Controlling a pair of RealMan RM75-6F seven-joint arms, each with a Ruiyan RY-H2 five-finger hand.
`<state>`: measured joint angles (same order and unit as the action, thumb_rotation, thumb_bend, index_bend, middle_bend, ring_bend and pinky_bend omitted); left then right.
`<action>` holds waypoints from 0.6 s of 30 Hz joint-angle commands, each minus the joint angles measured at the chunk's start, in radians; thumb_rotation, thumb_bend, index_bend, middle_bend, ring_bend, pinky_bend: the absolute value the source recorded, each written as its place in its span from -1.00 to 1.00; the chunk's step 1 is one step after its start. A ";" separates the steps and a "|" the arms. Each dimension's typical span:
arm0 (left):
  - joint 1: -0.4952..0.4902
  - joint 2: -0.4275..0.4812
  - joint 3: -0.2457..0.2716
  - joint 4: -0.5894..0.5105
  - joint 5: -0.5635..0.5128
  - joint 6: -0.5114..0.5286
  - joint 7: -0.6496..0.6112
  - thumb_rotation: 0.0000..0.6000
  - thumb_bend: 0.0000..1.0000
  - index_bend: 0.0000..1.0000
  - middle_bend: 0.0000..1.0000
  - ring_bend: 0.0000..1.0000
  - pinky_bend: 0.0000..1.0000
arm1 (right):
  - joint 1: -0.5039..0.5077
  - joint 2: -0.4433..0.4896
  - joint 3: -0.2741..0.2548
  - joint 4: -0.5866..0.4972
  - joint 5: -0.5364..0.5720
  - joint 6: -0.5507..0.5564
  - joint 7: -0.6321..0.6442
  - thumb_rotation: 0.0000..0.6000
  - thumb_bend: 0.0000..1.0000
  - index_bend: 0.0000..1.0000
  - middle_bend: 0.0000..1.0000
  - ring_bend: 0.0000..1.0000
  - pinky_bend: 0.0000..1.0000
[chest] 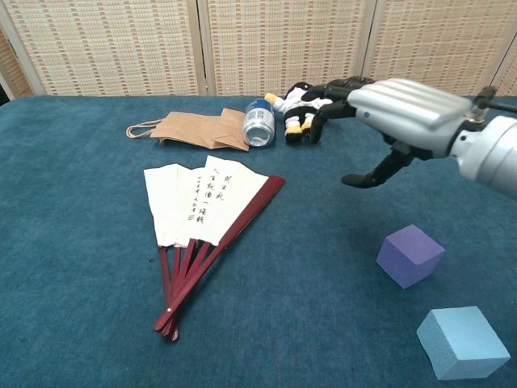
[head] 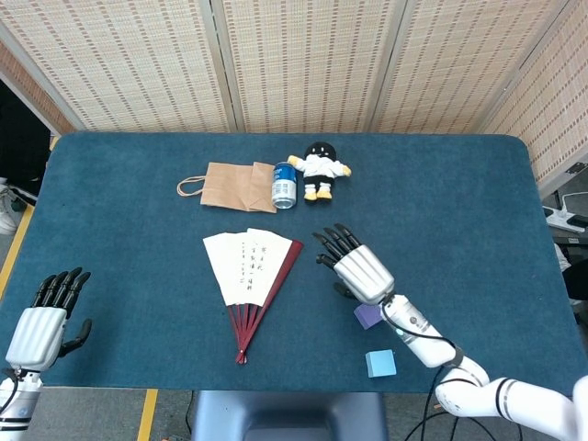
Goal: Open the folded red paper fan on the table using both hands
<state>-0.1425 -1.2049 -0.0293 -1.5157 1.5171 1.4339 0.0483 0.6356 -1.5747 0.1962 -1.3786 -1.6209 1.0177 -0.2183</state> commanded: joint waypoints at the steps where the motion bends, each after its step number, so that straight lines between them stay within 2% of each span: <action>1: -0.003 0.002 -0.002 -0.002 -0.012 -0.012 0.000 1.00 -0.12 -1.00 -1.00 -1.00 -0.86 | 0.105 -0.171 -0.006 0.188 0.015 -0.088 0.036 1.00 -0.65 -0.26 -0.90 -1.00 -1.00; 18: -0.007 0.008 -0.003 -0.006 -0.035 -0.031 -0.001 1.00 -0.12 -1.00 -1.00 -1.00 -0.86 | 0.206 -0.399 -0.027 0.422 0.067 -0.121 0.064 1.00 -0.65 -0.24 -0.90 -1.00 -1.00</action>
<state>-0.1498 -1.1965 -0.0327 -1.5215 1.4822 1.4033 0.0476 0.8321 -1.9551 0.1693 -0.9746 -1.5632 0.9005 -0.1604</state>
